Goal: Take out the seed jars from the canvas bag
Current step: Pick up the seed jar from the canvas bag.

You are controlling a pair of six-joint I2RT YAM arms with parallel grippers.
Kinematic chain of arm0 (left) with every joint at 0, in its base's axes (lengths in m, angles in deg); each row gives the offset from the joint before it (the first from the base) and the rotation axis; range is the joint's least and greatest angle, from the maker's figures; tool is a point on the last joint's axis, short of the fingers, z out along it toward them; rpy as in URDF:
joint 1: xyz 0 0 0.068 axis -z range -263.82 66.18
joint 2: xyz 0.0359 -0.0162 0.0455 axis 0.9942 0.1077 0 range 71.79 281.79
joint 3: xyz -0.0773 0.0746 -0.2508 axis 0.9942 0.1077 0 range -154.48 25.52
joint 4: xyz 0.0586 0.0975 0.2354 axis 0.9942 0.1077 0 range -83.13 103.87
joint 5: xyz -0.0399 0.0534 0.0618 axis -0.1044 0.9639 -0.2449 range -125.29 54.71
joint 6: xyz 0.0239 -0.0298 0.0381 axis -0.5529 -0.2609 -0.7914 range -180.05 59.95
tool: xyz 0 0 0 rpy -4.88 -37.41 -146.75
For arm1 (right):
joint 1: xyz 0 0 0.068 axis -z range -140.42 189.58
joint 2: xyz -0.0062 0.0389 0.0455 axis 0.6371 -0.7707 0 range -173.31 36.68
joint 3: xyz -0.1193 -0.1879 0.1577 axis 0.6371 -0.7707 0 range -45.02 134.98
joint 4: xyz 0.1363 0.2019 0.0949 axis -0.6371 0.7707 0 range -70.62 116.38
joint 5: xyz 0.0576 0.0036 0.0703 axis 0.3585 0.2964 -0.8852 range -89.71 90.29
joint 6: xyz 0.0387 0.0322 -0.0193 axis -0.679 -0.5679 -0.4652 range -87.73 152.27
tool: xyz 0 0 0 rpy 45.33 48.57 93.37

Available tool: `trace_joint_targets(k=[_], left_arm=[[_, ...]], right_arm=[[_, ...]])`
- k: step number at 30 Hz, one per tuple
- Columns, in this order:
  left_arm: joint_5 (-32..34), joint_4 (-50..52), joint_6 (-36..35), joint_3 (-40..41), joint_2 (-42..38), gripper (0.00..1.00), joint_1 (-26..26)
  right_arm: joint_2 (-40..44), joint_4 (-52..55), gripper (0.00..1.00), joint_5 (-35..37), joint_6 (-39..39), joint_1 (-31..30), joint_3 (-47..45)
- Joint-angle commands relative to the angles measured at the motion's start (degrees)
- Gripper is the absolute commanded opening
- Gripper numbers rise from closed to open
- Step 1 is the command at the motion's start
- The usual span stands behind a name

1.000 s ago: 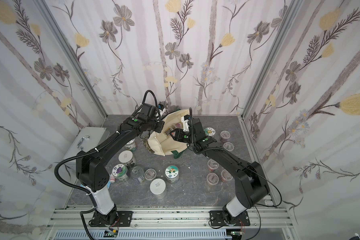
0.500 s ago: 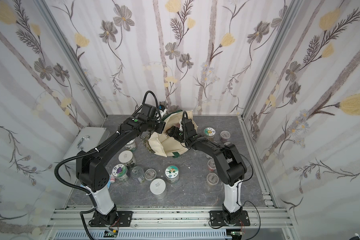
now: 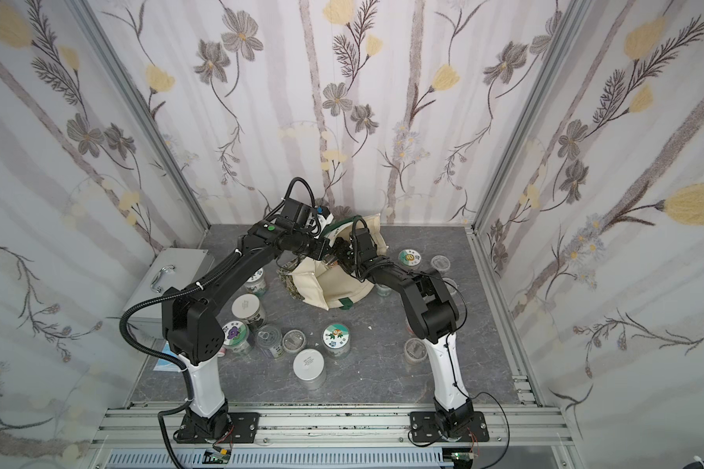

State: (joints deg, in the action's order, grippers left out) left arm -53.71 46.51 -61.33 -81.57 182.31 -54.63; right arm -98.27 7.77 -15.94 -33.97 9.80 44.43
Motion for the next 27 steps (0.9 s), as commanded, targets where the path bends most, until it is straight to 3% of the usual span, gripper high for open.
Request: trace_joint_targets(k=[1,8,21,27], left_arm=[[-1.7,1.6,0.38,-0.83,0.51,0.0,-0.09],[-9.43,1.64,3.76,-2.42,2.13,0.0,-2.26],[-23.86,1.41,7.29,-3.3,5.13,0.0,-3.52],[-27.69,0.31,9.01,-3.14,5.27,0.0,-4.12]], right_arm=[[-0.89,0.24,0.87,1.6,-3.14,-0.23,0.64],[-3.63,0.83,0.9,2.28,-5.49,0.14,1.81],[-10.78,1.67,0.87,0.97,-10.33,0.16,9.12],[-11.3,1.57,0.76,0.85,-10.78,0.15,10.04]])
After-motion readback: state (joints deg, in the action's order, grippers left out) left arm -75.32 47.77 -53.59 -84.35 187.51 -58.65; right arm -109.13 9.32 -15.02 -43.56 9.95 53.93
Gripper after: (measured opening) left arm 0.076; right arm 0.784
